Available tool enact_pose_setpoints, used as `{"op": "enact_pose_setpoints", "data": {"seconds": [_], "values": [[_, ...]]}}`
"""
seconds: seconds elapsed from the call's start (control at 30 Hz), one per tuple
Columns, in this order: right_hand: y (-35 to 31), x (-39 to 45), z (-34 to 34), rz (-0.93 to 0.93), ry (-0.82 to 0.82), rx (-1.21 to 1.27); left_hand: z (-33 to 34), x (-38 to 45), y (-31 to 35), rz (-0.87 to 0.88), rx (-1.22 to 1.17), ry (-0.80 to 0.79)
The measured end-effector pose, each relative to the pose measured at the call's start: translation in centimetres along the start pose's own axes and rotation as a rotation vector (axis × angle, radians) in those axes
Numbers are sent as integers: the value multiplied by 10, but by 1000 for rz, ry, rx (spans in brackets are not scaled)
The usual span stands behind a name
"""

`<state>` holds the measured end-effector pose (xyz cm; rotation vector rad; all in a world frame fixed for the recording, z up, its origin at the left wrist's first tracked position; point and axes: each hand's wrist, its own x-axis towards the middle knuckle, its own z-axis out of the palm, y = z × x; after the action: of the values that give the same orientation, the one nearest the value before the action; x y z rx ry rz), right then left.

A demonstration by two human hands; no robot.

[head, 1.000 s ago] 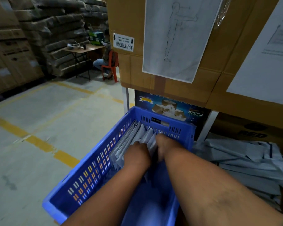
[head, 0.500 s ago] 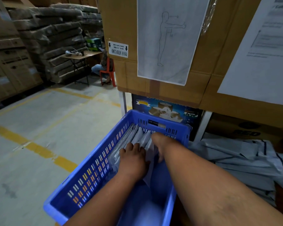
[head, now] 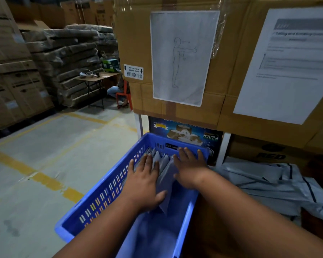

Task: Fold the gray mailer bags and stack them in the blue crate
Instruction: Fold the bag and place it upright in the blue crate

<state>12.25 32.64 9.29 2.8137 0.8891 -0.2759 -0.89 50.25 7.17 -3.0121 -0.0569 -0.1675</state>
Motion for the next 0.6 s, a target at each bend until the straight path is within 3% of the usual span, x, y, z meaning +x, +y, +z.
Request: {"op": "enact_pose_setpoints", "data": {"seconds": [0.2,0.37,0.5,0.6], "values": [[48,-88,-6,-14,199,126,-63,-5,53,-5,-18,34],[112,-174,30,142,297,184,-96,-2,141,148,-16,81],[169,-236,87,297,245,165,-79,-2,223,317,-37,115],[205,-274,131,406,148,216,-51,-2,276,382,-10,-30]]}}
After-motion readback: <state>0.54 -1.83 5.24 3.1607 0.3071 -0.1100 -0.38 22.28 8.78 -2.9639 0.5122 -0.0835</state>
